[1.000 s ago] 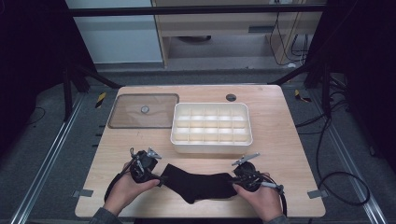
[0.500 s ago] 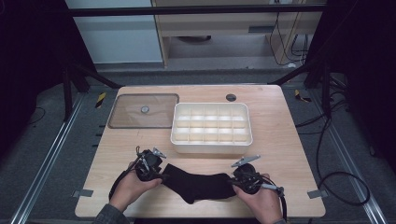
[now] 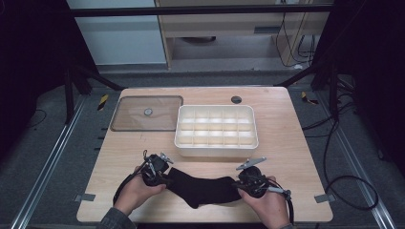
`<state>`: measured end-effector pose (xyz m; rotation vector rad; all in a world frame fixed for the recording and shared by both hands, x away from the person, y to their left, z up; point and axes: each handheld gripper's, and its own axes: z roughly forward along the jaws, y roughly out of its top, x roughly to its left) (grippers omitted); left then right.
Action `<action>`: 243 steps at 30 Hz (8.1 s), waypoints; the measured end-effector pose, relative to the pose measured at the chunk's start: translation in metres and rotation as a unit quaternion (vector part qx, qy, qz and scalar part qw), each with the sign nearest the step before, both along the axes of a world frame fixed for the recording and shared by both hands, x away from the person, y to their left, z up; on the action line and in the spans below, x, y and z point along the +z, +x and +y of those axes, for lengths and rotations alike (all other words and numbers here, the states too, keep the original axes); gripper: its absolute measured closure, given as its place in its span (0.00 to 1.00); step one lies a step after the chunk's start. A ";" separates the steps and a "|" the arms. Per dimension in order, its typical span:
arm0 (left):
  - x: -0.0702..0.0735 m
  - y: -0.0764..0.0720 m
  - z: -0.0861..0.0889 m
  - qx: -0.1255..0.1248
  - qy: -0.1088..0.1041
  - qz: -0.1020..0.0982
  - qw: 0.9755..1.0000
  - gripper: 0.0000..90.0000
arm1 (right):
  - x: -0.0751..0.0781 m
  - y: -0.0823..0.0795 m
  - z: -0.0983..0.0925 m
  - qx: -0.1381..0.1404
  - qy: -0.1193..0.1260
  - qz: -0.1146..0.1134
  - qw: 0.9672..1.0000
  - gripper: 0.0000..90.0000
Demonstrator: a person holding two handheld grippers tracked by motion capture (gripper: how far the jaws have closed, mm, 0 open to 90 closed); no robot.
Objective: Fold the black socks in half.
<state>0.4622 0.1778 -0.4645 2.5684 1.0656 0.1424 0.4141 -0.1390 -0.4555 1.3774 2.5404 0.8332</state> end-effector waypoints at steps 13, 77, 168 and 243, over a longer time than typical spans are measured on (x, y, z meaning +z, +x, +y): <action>-0.001 -0.003 0.000 -0.005 -0.011 -0.001 1.000 0.87 | 0.000 0.002 0.000 0.002 0.004 0.005 1.000 0.93; 0.059 -0.013 0.035 -0.024 -0.081 -0.052 0.995 0.88 | -0.001 0.008 0.038 0.000 0.028 -0.005 1.000 0.93; 0.024 -0.038 -0.085 -0.119 -0.081 -0.022 0.989 0.88 | -0.011 0.011 0.053 0.002 0.063 0.006 0.998 0.70; 0.045 -0.037 -0.035 -0.015 -0.069 -0.104 0.992 0.10 | 0.030 0.002 0.029 -0.017 0.066 -0.035 0.997 0.46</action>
